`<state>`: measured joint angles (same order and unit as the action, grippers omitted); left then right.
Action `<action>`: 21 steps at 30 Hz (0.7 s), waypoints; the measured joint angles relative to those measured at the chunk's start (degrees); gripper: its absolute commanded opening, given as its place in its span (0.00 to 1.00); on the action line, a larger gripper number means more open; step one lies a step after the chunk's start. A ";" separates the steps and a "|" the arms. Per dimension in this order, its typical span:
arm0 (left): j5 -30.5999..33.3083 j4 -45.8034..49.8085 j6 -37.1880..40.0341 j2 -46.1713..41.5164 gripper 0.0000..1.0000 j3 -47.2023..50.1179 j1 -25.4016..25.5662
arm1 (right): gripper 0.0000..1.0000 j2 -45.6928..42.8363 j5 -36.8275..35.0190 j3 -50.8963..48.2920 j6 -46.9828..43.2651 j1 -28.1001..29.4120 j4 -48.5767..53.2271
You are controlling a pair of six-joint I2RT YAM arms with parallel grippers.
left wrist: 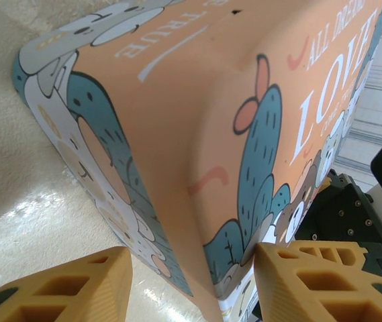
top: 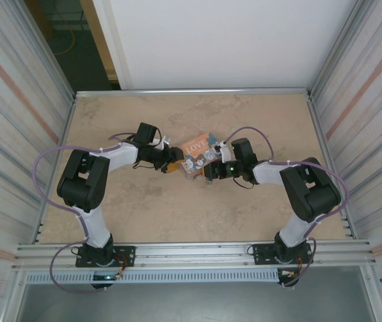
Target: Unlock the padlock with the key
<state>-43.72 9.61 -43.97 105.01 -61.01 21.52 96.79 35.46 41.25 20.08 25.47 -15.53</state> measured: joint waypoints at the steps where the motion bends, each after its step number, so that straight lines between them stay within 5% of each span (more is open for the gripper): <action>1: 0.00 0.00 -0.02 0.00 0.51 0.00 0.00 | 0.43 0.00 0.17 -0.02 -0.02 0.00 0.20; 21: 0.02 -0.02 -0.87 0.00 0.51 0.00 0.31 | 0.15 0.00 0.39 -0.46 -1.29 0.00 2.73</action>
<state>-43.70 9.58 -44.84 105.01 -61.01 21.82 96.79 35.86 40.80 18.79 25.47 -12.80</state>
